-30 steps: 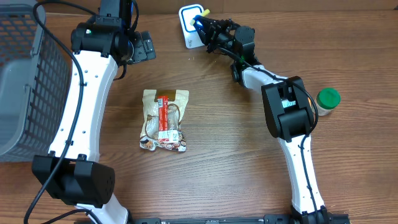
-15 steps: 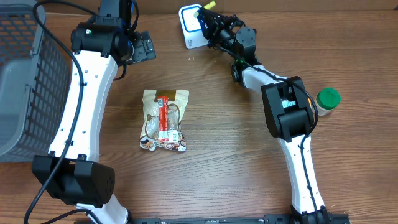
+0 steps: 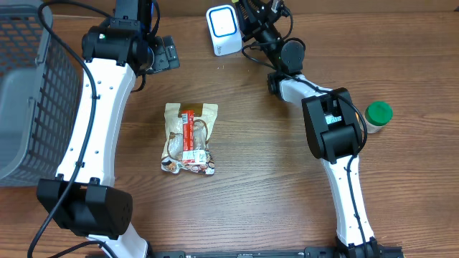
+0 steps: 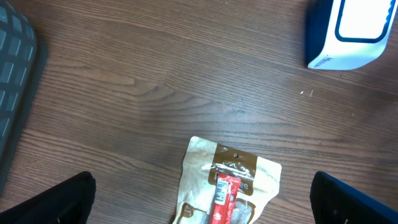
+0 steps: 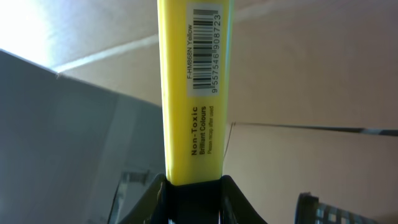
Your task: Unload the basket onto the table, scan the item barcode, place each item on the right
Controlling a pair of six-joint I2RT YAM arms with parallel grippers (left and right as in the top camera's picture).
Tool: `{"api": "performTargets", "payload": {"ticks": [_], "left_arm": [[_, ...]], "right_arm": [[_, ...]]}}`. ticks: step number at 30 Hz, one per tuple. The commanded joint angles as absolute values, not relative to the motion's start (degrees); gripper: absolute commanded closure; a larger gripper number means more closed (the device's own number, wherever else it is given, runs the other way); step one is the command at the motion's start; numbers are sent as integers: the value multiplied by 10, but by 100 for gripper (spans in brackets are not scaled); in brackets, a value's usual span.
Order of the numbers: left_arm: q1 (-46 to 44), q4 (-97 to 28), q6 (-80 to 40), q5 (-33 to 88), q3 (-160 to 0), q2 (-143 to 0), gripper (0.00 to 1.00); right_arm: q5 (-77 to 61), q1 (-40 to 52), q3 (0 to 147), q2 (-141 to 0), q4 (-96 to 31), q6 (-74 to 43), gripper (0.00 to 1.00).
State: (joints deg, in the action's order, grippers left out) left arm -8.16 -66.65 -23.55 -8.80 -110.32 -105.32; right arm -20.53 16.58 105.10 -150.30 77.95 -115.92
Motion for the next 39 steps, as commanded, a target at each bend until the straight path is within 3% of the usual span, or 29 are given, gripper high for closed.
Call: {"api": "performTargets", "payload": {"ticks": [1, 16, 21, 30, 39], "left_arm": [[-83, -667, -227, -91, -1115, -1038, 0], [-83, -667, -227, -91, -1115, -1038, 0], [-83, -667, -227, -91, -1115, -1038, 0], [-83, -666, -227, -91, -1115, -1038, 0], [-83, -667, -227, -91, -1115, -1038, 0]], "right_arm": [[-241, 160, 1059, -1496, 788, -1239, 97], [-363, 158, 1059, -1496, 771, -1228, 96], [-422, 158, 1058, -1496, 692, -1231, 96], [-425, 149, 1058, -1496, 603, -1235, 96], [-412, 142, 1058, -1496, 596, -1239, 97]]}}
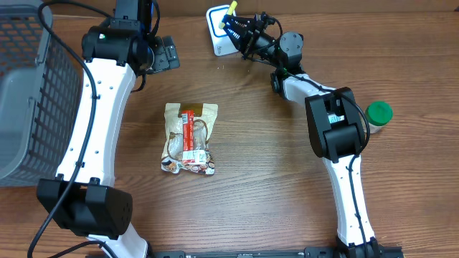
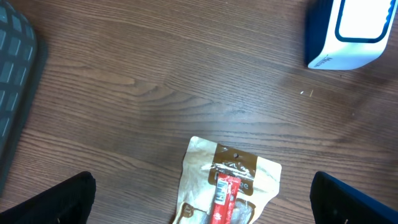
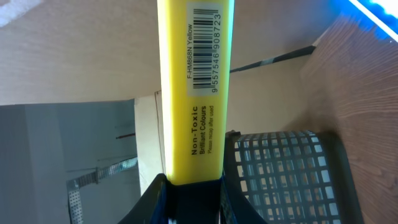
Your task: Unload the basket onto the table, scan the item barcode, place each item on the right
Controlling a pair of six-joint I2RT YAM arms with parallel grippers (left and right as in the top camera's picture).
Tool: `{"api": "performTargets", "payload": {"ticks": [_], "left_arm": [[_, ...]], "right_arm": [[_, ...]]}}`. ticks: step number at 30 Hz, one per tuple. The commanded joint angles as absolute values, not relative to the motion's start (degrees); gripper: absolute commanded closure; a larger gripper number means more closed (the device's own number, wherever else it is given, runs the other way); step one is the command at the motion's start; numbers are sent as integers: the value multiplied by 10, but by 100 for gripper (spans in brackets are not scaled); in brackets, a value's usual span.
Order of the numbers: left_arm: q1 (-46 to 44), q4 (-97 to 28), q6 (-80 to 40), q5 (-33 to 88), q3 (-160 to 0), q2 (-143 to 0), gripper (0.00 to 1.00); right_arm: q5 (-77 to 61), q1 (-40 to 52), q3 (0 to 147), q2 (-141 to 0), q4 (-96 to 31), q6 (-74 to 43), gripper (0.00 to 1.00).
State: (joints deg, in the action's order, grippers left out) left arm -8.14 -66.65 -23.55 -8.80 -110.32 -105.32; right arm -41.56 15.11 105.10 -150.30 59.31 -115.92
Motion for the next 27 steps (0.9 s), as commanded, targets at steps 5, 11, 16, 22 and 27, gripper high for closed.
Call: {"api": "performTargets", "payload": {"ticks": [5, 11, 16, 22, 27], "left_arm": [[-83, -667, -227, -91, -1115, -1038, 0], [-83, -667, -227, -91, -1115, -1038, 0], [-83, -667, -227, -91, -1115, -1038, 0], [-83, -667, -227, -91, -1115, -1038, 0], [-83, -667, -227, -91, -1115, -1038, 0]], "right_arm": [[-417, 133, 1058, -1496, 596, -1239, 96], [-422, 127, 1058, -1496, 551, -1239, 97], [-453, 127, 1058, -1496, 584, -1239, 97], [-568, 127, 1058, -1496, 701, -1234, 96], [-734, 126, 1057, -1496, 655, -1096, 97]]}}
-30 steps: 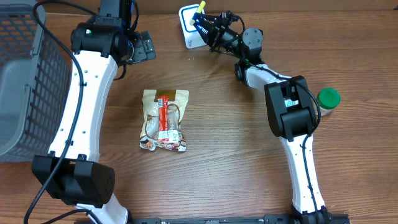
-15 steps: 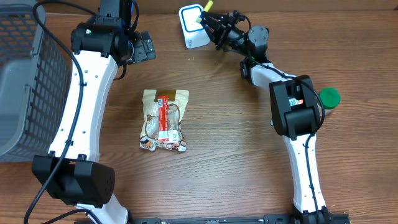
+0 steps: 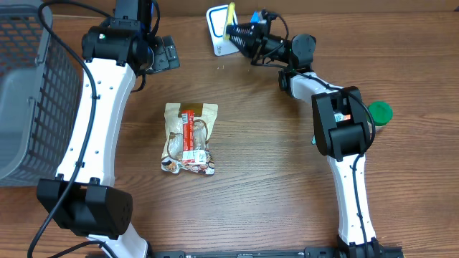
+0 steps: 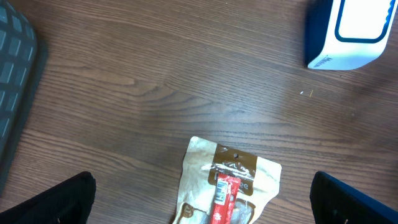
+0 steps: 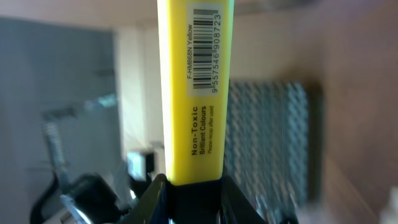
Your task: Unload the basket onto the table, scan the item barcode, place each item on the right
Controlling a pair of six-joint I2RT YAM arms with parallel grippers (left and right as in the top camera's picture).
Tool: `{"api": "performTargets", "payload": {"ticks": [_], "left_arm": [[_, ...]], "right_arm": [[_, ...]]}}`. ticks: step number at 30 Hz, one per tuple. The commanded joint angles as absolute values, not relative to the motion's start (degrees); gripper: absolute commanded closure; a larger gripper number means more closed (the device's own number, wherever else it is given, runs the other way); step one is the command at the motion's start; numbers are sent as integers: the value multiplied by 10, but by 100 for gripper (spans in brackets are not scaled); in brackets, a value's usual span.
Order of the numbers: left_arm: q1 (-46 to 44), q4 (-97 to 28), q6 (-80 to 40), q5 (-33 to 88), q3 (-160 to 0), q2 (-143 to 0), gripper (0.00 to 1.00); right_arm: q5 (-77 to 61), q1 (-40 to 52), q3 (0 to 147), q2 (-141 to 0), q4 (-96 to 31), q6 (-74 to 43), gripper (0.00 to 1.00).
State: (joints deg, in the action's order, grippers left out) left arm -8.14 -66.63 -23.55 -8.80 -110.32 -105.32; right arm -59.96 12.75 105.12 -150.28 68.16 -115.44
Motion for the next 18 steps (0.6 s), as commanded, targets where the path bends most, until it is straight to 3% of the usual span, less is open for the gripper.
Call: {"api": "performTargets", "payload": {"ticks": [1, 6, 9, 13, 18], "left_arm": [[-83, -667, -227, -91, -1115, -1038, 0], [-83, -667, -227, -91, -1115, -1038, 0], [-83, -667, -227, -91, -1115, -1038, 0], [-83, -667, -227, -91, -1115, -1038, 0], [-83, -667, -227, -91, -1115, -1038, 0]], "right_arm": [[-760, 126, 1057, -1496, 623, -1061, 96], [-838, 126, 1057, -1496, 475, -823, 96], [-841, 121, 1057, -1496, 381, -749, 97], [-796, 111, 1057, -1496, 329, -764, 97], [-826, 97, 1058, -1482, 542, -892, 96]]}}
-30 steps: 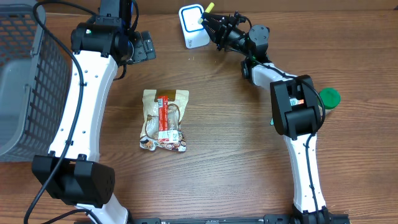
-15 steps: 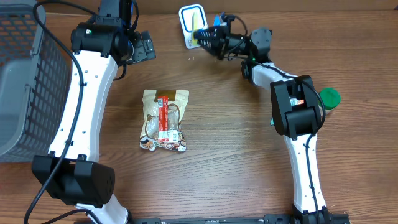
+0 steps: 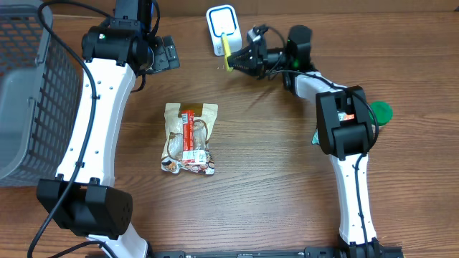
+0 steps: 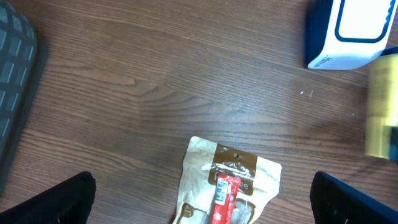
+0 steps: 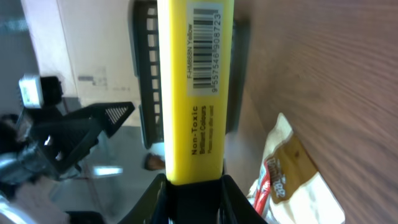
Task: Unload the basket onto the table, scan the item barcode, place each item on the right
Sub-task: 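Carry the highlighter right past the teal pack, then lower the highlighter and release it beside the teal pack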
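My right gripper (image 3: 242, 60) is shut on a yellow highlighter (image 3: 228, 51), held just in front of the white and blue scanner (image 3: 222, 27), tip pointing left. In the right wrist view the highlighter (image 5: 193, 93) rises from the gripper (image 5: 193, 186) with its barcode label facing the camera. The left wrist view catches the highlighter (image 4: 380, 106) at its right edge, below the scanner (image 4: 348, 31). My left gripper (image 4: 202, 199) hangs wide open and holds nothing, high above the table's back left.
A beige snack packet with a red bar (image 3: 188, 138) lies mid-table, also in the left wrist view (image 4: 227, 186). A grey basket (image 3: 29, 86) stands at the far left. A green-lidded jar (image 3: 379, 113) sits by the right arm.
The right gripper has moved with the highlighter from across the scanner's face to a spot just in front of it, lower toward the table. The highlighter now shows in the left wrist view.
The right gripper held the yellow highlighter behind the scanner at first. Then the highlighter's tip was over the scanner, then it lay across the scanner's face, and now it is off the scanner in front of it. The left arm and the snack packet stayed put.
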Controlling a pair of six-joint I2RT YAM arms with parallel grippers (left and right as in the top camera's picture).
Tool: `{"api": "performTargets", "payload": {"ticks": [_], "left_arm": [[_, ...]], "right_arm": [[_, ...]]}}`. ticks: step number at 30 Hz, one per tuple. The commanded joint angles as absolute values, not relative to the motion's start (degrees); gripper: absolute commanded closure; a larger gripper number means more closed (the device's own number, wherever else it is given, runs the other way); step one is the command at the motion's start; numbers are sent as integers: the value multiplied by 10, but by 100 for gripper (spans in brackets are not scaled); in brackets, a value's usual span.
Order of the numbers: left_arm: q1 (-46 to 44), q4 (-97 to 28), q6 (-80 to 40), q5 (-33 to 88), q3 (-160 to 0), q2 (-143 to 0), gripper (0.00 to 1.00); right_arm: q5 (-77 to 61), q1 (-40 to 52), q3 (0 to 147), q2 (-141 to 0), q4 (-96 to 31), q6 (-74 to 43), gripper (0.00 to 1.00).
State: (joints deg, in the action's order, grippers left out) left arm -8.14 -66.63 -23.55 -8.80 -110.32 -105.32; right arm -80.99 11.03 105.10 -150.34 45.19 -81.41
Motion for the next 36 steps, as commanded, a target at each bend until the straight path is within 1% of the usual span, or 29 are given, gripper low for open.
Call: {"api": "performTargets", "payload": {"ticks": [1, 6, 7, 8, 13, 20, 26, 30, 36], "left_arm": [[-83, -667, -227, -91, -1115, -1038, 0], [-83, -667, -227, -91, -1115, -1038, 0], [-83, -667, -227, -91, -1115, -1038, 0], [-83, -667, -227, -91, -1115, -1038, 0], [-83, -667, -227, -91, -1115, -1038, 0], [-83, -667, -227, -91, -1115, -1038, 0], [-83, -667, -227, -91, -1115, -1038, 0], [-83, -667, -227, -91, -1115, -1038, 0], [-83, -667, -227, -91, -1115, -1038, 0]], "right_arm": [[-826, 92, 1058, -1477, 596, -939, 96], [-845, 50, 1058, -1448, 873, -1174, 96], [-862, 37, 1058, -1441, 905, -1218, 96], [-885, 27, 1058, -1433, 907, -1228, 96], [-899, -23, 1039, -1391, 907, -1239, 96], [-899, -82, 963, -1257, 906, -1239, 96], [-899, -155, 813, -1100, 906, -1233, 96], [-899, -227, 692, -1018, 907, -1223, 96], [-896, -314, 531, -980, 907, -1176, 96]]}}
